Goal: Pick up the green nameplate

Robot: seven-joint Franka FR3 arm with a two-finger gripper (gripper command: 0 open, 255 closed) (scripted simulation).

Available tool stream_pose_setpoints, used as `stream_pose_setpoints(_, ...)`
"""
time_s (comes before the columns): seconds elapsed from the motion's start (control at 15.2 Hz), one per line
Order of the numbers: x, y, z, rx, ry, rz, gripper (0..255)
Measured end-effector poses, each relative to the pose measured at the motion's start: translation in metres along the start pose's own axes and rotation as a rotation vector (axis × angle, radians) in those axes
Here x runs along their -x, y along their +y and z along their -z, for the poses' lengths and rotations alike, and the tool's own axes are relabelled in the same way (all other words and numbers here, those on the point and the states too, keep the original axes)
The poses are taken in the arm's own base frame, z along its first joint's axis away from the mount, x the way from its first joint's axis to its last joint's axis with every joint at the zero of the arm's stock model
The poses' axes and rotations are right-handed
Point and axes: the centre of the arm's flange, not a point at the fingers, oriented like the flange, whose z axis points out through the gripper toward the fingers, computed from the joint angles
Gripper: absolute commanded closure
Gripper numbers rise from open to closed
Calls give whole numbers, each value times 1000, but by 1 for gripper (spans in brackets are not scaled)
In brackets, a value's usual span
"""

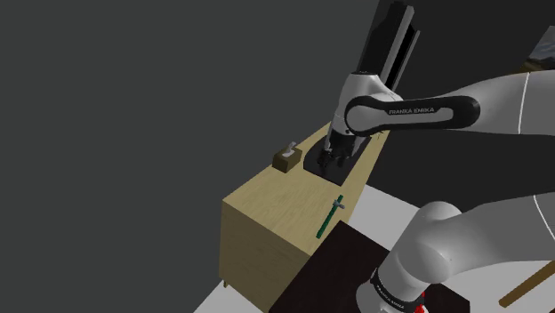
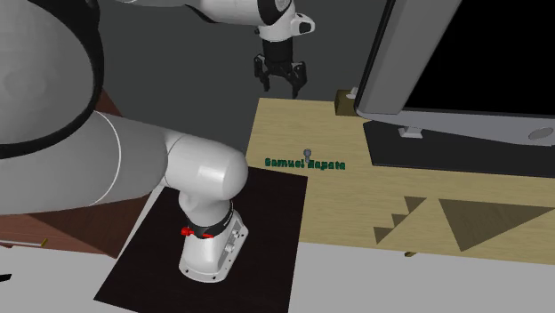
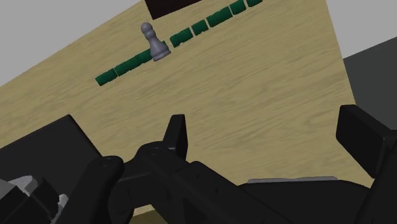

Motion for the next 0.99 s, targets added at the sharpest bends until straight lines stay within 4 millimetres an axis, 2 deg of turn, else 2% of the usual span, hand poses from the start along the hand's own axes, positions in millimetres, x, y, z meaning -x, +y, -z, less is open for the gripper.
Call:
stream_pose_setpoints(0.33,-3,32,-62,0,-18,-44,0)
stream_pose_setpoints(0.99,-2,94,-174,-3,-49,-133,0)
